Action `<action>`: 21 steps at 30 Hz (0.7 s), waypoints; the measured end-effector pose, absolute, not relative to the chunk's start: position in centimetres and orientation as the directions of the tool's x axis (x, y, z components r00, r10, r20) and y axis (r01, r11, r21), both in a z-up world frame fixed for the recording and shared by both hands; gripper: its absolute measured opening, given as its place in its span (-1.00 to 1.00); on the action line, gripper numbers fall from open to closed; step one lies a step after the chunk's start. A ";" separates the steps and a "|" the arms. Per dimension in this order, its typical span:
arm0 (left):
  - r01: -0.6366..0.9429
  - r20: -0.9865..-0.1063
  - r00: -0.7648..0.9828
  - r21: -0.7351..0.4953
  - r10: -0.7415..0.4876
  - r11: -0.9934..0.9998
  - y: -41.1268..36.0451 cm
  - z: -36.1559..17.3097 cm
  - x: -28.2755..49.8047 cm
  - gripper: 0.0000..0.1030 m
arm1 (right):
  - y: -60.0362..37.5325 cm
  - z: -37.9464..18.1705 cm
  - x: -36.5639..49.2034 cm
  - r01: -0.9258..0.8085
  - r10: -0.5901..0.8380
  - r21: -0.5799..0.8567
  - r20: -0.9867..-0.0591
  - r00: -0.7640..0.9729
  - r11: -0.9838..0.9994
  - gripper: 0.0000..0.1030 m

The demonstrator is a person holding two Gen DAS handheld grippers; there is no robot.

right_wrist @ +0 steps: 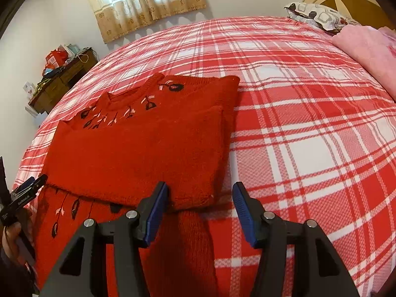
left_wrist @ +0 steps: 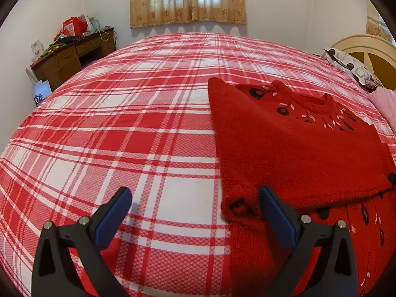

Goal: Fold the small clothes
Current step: 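Press the right tool on the folded sleeves to flatten them, then move both open tools to the hem of the red sweater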

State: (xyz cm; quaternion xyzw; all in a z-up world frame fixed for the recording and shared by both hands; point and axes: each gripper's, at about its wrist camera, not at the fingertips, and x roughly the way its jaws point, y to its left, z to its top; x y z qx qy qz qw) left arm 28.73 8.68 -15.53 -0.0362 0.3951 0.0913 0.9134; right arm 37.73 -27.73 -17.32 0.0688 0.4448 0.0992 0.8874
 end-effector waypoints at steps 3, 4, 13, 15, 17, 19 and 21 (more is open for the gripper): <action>-0.194 -0.726 0.673 0.010 0.140 0.981 8.6 -15.5 28.6 1.00 | -27.7 -17.4 37.6 -0.119 0.237 0.207 -0.776 0.585 0.971 0.08; -0.193 -0.727 0.673 0.010 0.140 0.981 8.6 -15.5 28.6 1.00 | -27.7 -17.4 37.6 -0.117 0.239 0.211 -0.775 0.585 0.971 0.08; -0.183 -0.729 0.672 0.009 0.132 0.983 8.3 -15.3 28.0 1.00 | -27.3 -16.8 36.3 -0.130 0.233 0.194 -0.779 0.582 0.972 0.08; -0.170 -0.738 0.663 0.015 0.126 0.985 8.0 -15.5 27.6 1.00 | -27.2 -16.8 35.8 -0.134 0.231 0.188 -0.784 0.576 0.973 0.08; -0.148 -0.749 0.652 0.028 0.119 0.989 7.6 -15.7 27.1 1.00 | -27.2 -16.7 35.2 -0.135 0.236 0.194 -0.784 0.574 0.972 0.08; -0.137 -0.743 0.659 0.033 0.116 0.990 7.2 -15.5 26.4 1.00 | -27.2 -16.5 34.4 -0.140 0.243 0.199 -0.783 0.573 0.970 0.08; -0.128 -0.742 0.662 0.025 0.104 0.991 7.0 -15.3 25.7 1.00 | -26.9 -16.3 33.6 -0.152 0.246 0.194 -0.783 0.571 0.969 0.08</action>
